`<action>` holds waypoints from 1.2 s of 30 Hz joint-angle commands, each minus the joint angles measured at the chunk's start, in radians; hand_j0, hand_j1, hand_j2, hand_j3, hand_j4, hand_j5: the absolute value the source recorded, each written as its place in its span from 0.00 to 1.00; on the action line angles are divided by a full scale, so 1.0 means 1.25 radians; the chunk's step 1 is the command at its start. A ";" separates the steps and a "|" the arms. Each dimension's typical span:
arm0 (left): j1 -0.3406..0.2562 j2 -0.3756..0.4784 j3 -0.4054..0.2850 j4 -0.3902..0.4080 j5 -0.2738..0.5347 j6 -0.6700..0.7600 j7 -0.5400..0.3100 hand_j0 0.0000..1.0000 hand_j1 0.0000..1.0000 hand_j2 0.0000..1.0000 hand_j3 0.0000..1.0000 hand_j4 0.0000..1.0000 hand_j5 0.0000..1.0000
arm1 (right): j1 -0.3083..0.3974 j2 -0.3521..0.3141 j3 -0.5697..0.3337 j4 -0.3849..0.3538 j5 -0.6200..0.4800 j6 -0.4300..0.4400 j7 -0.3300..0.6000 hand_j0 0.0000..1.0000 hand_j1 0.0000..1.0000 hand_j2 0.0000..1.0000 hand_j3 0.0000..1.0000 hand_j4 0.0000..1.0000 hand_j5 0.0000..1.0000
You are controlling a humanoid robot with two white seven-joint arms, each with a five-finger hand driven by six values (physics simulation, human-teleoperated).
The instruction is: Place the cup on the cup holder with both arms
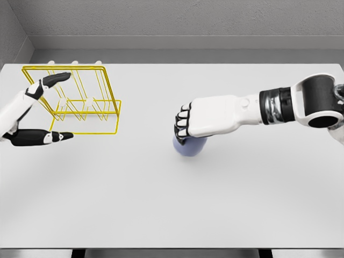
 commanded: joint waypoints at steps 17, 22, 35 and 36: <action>-0.006 0.046 -0.204 -0.001 0.134 0.000 -0.017 1.00 1.00 1.00 1.00 1.00 1.00 | -0.010 0.041 0.062 -0.001 -0.003 0.002 0.000 0.43 0.43 0.43 0.43 0.43 0.43; -0.004 0.043 -0.237 -0.001 0.134 0.000 -0.017 1.00 1.00 1.00 1.00 1.00 1.00 | -0.009 0.045 0.082 -0.001 -0.003 0.002 0.000 0.43 0.43 0.43 0.43 0.43 0.43; 0.026 0.032 -0.259 -0.001 0.133 0.000 -0.017 1.00 1.00 1.00 1.00 1.00 1.00 | -0.006 0.057 0.128 -0.001 0.016 0.002 0.000 0.44 0.44 0.44 0.44 0.44 0.44; 0.026 0.032 -0.259 -0.001 0.133 0.000 -0.017 1.00 1.00 1.00 1.00 1.00 1.00 | -0.006 0.058 0.135 -0.001 0.016 0.002 0.000 0.44 0.44 0.44 0.44 0.44 0.44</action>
